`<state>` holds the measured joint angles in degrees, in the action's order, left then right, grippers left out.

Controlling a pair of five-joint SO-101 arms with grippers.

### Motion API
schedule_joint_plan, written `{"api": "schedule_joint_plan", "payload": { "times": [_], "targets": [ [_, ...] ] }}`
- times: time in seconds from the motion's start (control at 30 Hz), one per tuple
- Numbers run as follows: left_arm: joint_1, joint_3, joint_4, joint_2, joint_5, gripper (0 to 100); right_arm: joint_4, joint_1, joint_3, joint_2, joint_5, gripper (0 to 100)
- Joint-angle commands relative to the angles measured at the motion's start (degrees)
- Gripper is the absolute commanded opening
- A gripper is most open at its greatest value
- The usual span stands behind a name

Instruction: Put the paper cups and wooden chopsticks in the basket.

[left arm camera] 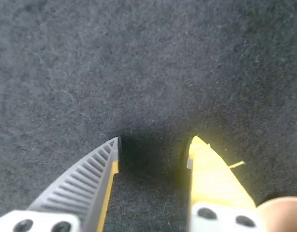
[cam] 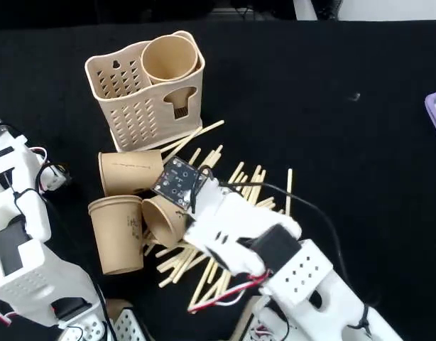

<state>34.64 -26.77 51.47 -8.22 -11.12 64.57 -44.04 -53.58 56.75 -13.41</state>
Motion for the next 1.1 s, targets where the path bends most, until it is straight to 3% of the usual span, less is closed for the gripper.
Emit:
{"api": "schedule_joint_plan", "payload": {
  "times": [0.0,0.1,0.27,0.43,0.63,0.73,0.9,1.07],
  "targets": [
    [-1.8,-0.2,-1.2,-0.7,-0.6,24,-3.9,-6.2,3.4,0.1,7.6,37.4],
    [-1.8,-0.1,-1.2,-0.7,-0.6,24,-10.3,-9.4,1.3,-2.8,8.7,37.4],
    [-1.8,-0.3,-1.2,-0.7,-0.6,24,-16.1,-8.7,1.5,-14.8,8.7,37.4],
    [-1.8,-0.3,-1.2,-0.7,-0.6,24,-14.0,-3.8,6.2,-22.5,7.7,37.4],
    [-1.8,-0.2,-1.2,-0.7,-0.6,24,-7.4,1.9,9.4,-22.9,-0.6,36.6],
    [-1.7,-0.2,-1.2,-0.7,-0.6,24,-6.3,5.6,9.2,-22.9,-6.2,27.8],
    [-1.7,-0.2,-1.2,-0.7,-0.6,24,-6.5,14.6,9.7,-22.8,-13.6,1.8],
    [-1.7,-0.2,-1.2,-0.7,-0.6,24,-1.1,22.0,17.4,-18.1,-13.2,1.1]
  ]
}}
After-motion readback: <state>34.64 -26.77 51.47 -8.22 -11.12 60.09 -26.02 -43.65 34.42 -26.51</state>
